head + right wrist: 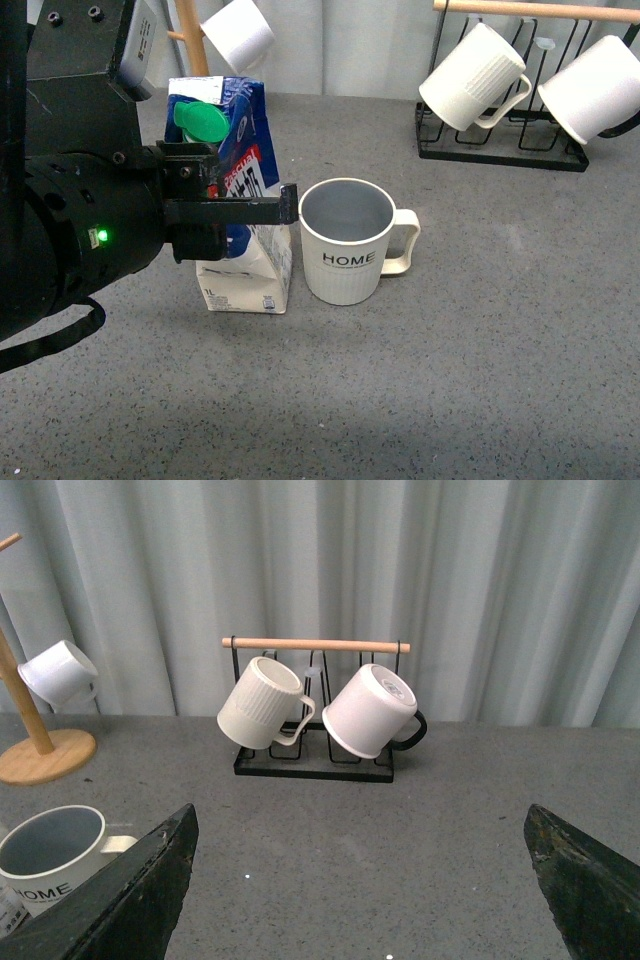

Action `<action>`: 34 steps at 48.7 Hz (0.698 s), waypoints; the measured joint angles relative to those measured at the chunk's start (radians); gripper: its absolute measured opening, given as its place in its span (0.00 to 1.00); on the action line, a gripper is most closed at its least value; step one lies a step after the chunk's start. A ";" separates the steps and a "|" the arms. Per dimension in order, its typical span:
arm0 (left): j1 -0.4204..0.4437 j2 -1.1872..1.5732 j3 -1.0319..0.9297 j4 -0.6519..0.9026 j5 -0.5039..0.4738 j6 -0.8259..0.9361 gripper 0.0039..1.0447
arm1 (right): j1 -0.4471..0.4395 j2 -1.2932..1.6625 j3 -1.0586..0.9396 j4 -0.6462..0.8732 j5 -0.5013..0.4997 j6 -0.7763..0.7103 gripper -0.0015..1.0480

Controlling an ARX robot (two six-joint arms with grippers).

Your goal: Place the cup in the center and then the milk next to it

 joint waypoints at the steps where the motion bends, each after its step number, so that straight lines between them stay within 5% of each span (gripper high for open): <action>1: 0.000 0.000 0.001 -0.002 0.002 0.000 0.21 | 0.000 0.000 0.000 0.000 0.000 0.000 0.91; 10: 0.010 -0.020 0.005 -0.037 0.010 0.000 0.59 | 0.000 0.000 0.000 0.000 0.000 0.000 0.91; 22: 0.021 -0.131 0.006 -0.061 -0.002 0.000 0.94 | 0.000 0.000 0.000 0.000 0.000 0.000 0.91; 34: 0.094 -0.272 -0.014 -0.017 -0.034 0.027 0.94 | 0.000 0.000 0.000 0.000 0.000 0.000 0.91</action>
